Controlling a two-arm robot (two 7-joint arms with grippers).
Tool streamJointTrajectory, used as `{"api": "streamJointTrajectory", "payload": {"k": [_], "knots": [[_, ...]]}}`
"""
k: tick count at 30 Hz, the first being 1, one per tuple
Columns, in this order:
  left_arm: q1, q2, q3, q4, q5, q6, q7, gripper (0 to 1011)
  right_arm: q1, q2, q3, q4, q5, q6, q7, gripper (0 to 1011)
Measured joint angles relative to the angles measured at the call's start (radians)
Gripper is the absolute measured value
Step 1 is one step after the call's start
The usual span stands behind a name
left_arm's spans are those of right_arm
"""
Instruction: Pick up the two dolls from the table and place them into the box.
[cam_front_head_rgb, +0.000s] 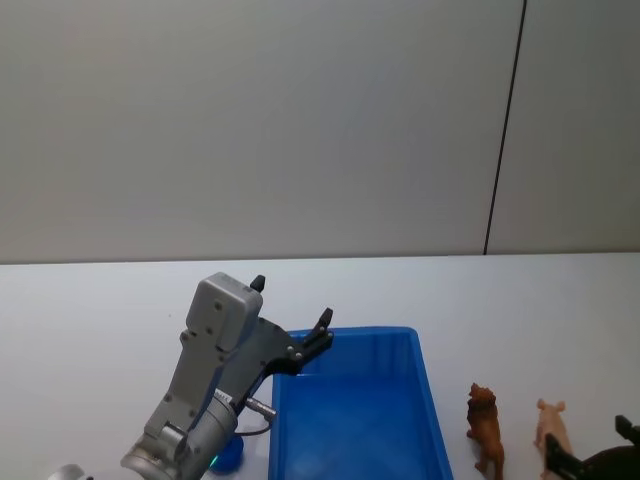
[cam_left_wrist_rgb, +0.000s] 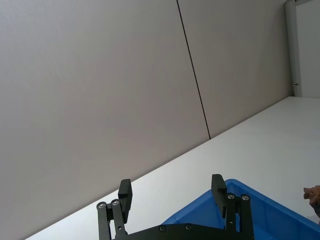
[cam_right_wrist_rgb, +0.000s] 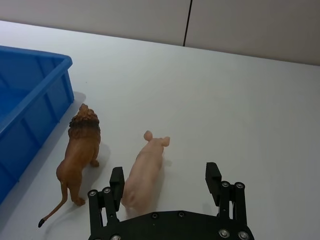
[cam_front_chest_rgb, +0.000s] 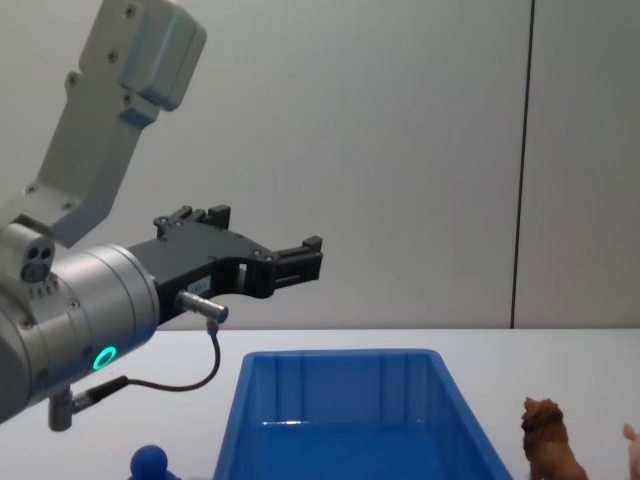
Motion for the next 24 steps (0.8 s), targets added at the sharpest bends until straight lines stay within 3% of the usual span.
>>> {"api": "streamJointTrajectory", "payload": {"k": [17,24], "knots": [[0.0,0.0,0.0,0.0,0.0,0.0,0.0,1001,0.035,-0.034,-0.015,0.08,-0.042,-0.027,0.049,998],[0.0,0.0,0.0,0.0,0.0,0.0,0.0,1001,0.044,-0.042,-0.017,0.103,-0.05,-0.028,0.058,862]]}}
